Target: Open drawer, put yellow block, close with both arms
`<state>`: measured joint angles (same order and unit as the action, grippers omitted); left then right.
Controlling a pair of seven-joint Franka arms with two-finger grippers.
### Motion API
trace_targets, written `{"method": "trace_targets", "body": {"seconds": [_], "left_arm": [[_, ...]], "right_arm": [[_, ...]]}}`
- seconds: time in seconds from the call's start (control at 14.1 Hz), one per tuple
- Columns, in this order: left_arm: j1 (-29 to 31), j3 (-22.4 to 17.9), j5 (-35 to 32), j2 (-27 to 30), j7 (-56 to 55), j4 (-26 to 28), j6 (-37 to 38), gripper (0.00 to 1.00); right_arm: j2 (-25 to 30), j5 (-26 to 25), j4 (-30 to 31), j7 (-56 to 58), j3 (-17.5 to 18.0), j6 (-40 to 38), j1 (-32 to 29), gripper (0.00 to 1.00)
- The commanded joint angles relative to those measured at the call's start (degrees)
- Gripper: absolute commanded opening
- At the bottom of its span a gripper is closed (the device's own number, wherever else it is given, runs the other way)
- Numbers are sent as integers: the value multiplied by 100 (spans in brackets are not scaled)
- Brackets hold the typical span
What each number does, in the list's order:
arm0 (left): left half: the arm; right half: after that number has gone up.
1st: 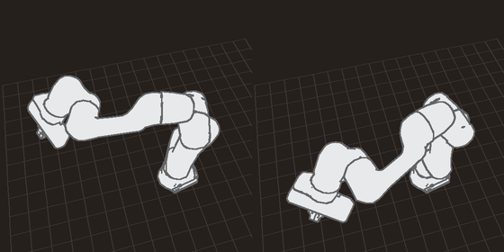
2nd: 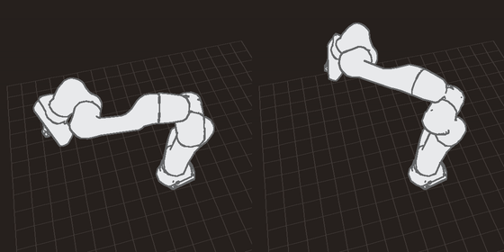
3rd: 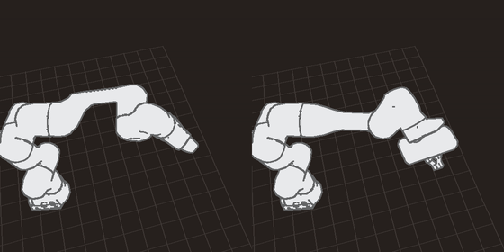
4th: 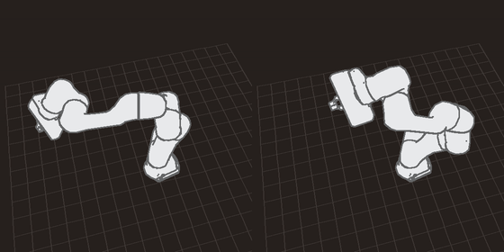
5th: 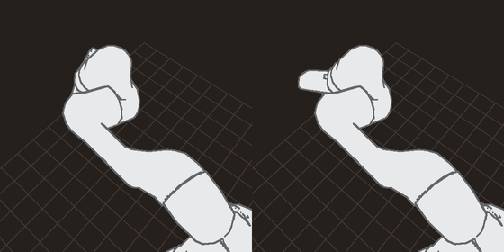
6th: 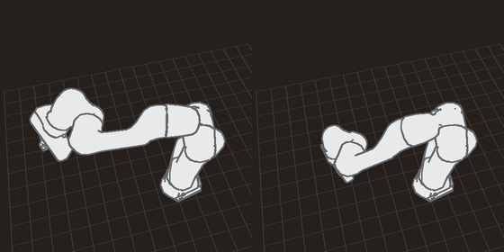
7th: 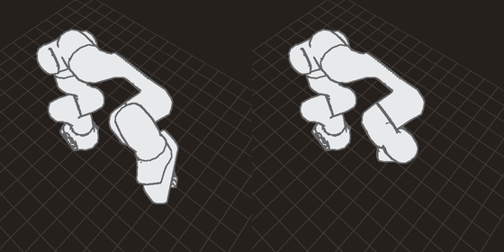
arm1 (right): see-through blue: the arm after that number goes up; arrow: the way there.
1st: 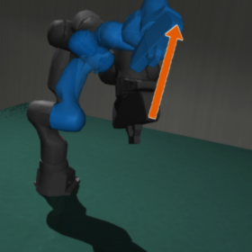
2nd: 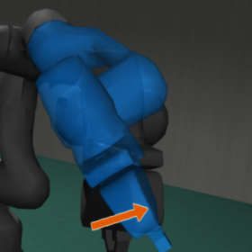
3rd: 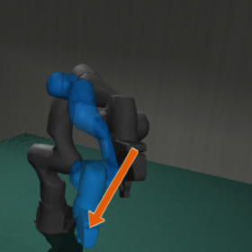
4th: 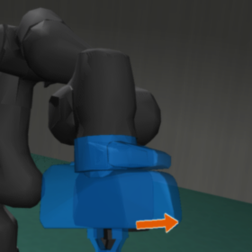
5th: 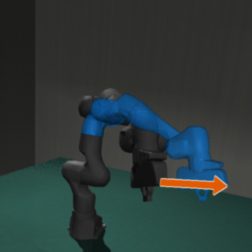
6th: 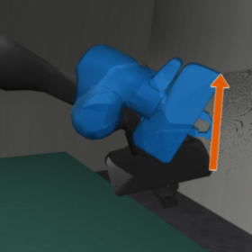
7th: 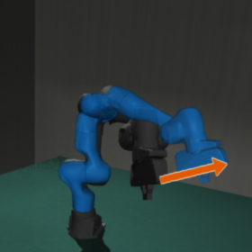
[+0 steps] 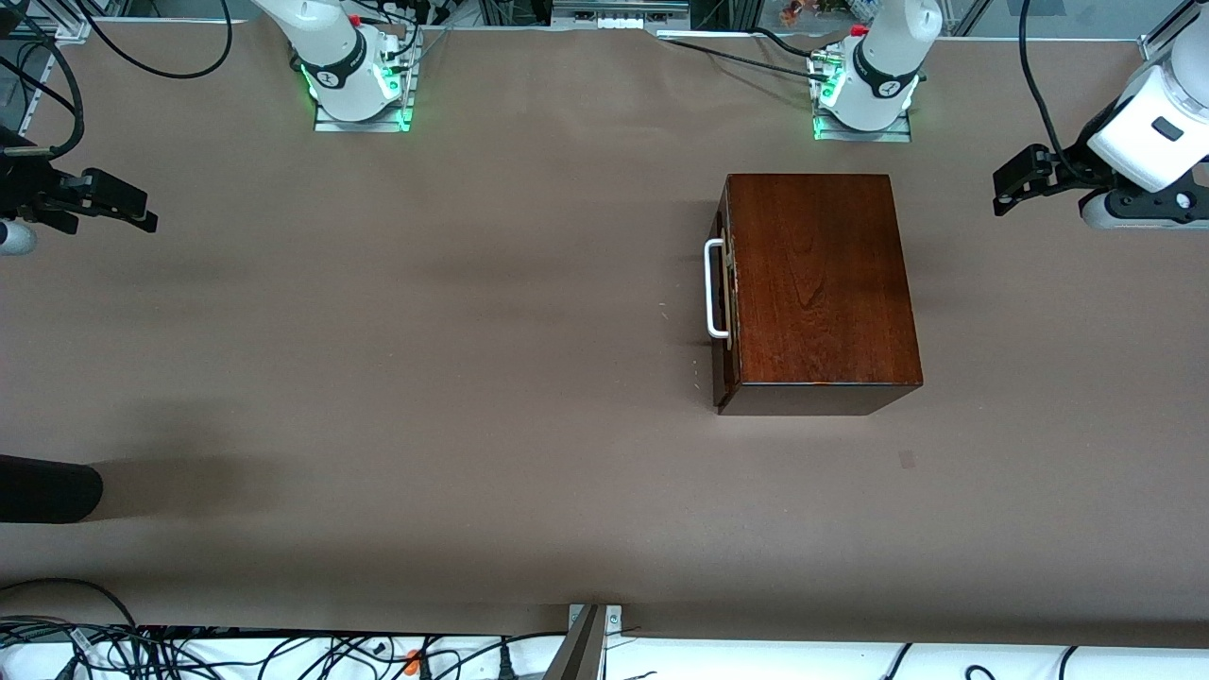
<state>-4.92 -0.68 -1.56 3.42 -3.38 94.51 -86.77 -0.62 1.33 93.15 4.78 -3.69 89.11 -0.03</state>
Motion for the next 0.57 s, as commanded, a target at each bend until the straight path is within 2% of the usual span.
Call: {"method": "trace_targets", "body": {"seconds": [0.0, 0.5], "left_arm": [[-26, -64, 130, 124, 162, 138, -121, 100], [-18, -29, 156, 115, 171, 130, -130, 100]], "right_arm": [[1, 86, -42, -48, 88, -61, -103, 100], [1, 86, -42, -48, 88, -61, -103, 100]]}}
